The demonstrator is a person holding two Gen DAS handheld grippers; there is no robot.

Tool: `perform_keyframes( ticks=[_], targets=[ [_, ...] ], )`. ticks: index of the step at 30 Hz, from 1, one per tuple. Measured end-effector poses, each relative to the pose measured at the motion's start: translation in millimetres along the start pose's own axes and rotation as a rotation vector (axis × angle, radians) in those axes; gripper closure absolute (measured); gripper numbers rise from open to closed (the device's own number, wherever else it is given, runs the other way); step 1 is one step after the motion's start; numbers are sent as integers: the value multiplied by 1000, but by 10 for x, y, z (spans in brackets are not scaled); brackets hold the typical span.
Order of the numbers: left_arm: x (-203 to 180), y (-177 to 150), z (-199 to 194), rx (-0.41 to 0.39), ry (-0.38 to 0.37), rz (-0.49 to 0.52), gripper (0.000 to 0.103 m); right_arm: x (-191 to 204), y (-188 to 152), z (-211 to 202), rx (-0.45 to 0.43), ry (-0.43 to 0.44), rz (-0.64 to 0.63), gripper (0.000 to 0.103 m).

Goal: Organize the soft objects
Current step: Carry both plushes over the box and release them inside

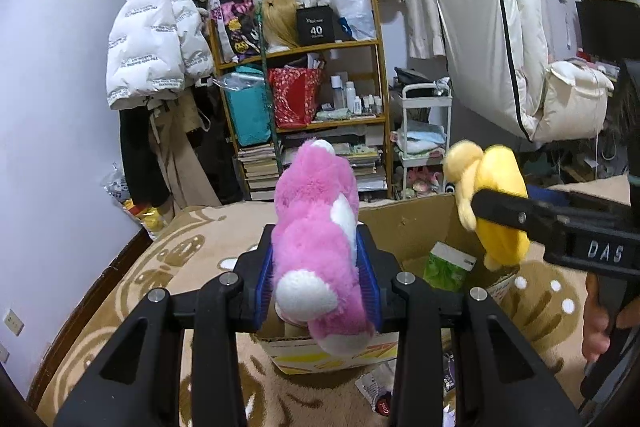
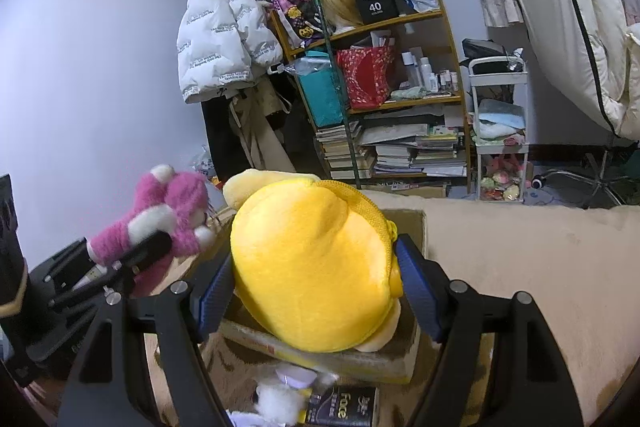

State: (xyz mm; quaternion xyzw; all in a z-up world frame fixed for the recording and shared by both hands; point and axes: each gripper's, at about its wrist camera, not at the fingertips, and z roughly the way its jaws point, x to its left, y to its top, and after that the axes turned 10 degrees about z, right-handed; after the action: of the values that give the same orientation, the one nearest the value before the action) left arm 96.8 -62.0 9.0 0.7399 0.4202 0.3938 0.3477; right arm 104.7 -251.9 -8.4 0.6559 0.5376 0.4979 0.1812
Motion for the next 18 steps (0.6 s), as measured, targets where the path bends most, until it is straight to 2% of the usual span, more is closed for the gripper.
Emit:
perform_keyframes(
  ticks=[8,13,18],
  targets=[
    [-16,-131,305,74,-14,16,67,-169,-63,267,61,-4,53,22],
    [31,-170,415,98,-28,-4,66,-237,-63,365,74,10,72,22],
    [65,-248,569,161,-60,-33,64,-305,-120,419,103,9,107,18]
  ],
)
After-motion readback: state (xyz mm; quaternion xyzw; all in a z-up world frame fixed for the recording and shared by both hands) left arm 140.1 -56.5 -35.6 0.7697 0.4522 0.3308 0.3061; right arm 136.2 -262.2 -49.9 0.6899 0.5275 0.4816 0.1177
